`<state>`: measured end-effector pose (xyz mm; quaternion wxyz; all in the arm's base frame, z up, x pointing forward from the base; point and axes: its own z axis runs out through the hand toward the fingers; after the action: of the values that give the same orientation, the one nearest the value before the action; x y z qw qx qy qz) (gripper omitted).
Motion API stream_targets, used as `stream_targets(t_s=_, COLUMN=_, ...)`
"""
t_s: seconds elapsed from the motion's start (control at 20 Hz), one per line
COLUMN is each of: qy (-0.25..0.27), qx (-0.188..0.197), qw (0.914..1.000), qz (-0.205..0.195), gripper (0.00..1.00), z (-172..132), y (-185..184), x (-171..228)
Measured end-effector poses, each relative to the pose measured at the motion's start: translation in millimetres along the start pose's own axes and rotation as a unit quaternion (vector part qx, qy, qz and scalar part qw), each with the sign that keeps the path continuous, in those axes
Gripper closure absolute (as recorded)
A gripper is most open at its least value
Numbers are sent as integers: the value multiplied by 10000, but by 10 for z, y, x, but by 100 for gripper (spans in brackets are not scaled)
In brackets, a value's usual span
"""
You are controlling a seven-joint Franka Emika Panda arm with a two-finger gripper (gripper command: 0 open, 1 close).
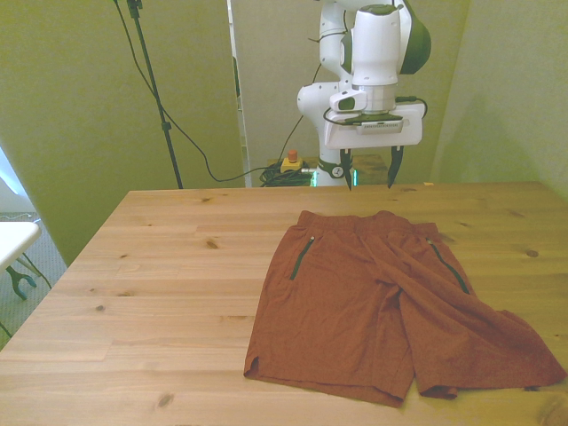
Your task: Fold the shorts
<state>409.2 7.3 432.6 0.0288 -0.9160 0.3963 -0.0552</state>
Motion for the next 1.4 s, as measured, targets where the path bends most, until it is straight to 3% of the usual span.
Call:
stream_targets(t_s=0.2, qy=67, qx=-35, qw=10000, qz=-50, gripper=0, z=22, y=-14, x=-5)
stream_targets(t_s=0.4, qy=743, qx=-187, qw=9958, qz=-495, gripper=0, z=-12, y=-286, x=-95)
stream_targets(t_s=0.6, qy=1383, qx=-510, qw=9853, qz=-868, gripper=0, z=145, y=-693, x=-407)
stream_targets(t_s=1.0, qy=2086, qx=-777, qw=9703, qz=-945, gripper=0, z=523, y=-1376, x=-962)
stream_targets(t_s=1.25, qy=2181, qx=-968, qw=9656, qz=-1033, gripper=0, z=734, y=-1589, x=-1422)
stream_targets(t_s=1.4, qy=2412, qx=-1077, qw=9580, qz=-1114, gripper=0, z=794, y=-1601, x=-1517)
